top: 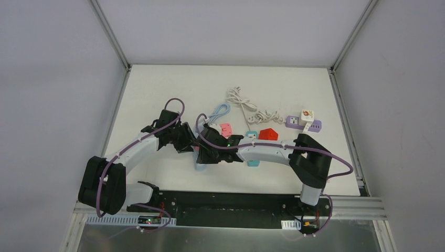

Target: Pull the plug off the socket

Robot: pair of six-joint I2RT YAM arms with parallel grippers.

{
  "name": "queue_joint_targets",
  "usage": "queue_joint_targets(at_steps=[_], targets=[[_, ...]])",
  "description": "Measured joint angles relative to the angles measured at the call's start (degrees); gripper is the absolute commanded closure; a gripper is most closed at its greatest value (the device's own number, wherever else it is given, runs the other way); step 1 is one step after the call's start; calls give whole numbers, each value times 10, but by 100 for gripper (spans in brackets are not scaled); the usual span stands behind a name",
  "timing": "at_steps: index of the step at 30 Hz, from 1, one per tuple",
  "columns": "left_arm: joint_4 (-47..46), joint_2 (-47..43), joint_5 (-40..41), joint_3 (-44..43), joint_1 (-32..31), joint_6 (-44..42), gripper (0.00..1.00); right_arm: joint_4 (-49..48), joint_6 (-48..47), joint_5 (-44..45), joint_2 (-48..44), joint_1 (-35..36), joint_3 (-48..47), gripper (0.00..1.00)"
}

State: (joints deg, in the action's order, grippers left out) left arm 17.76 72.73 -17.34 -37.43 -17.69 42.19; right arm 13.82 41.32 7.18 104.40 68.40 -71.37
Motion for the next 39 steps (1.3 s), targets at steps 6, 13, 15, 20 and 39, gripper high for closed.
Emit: queue_joint_targets(at_steps=[6,13,15,20,39], targets=[[-3,0,3,0,-4,2,66,22,-3,-4,4,-1,-14,100],[-3,-2,8,0,-3,1,67,134,-14,61,57,24,-118,100],[-3,-2,9,0,-3,1,67,126,-17,55,53,21,-111,100],[-6,-1,9,0,-4,4,68,63,-18,18,12,3,-42,100],[-10,-5,9,-7,-9,4,70,20,-24,-30,-21,-28,7,100]])
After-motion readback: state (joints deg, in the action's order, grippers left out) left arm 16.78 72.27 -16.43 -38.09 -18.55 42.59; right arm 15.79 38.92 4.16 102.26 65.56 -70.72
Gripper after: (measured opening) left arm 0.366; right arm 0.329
